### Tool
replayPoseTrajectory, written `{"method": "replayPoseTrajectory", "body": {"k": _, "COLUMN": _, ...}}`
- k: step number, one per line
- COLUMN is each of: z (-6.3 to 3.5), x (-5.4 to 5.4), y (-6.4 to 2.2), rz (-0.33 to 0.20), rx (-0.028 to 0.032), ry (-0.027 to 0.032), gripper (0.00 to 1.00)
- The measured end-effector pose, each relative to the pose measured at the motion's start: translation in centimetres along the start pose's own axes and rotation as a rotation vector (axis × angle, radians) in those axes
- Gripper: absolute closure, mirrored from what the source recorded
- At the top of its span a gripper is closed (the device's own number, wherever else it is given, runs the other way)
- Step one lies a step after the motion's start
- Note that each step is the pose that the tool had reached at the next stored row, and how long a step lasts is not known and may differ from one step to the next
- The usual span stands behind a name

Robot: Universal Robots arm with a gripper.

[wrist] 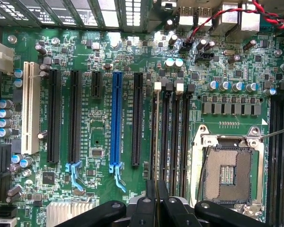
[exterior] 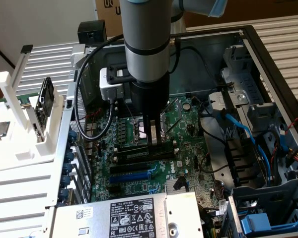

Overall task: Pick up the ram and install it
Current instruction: 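Insert the ram into the slot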

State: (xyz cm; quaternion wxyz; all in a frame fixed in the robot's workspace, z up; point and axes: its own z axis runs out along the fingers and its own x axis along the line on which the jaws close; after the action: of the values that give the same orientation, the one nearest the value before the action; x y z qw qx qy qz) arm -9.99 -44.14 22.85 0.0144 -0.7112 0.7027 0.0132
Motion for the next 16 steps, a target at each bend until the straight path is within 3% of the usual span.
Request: {"method": "replayPoseTrajectory", "body": {"k": 16, "z": -0.01, "x": 0.24, "y": 0.05, "rz": 0.0, "rx": 0.0013, "ry": -0.0101, "gripper": 0.88}}
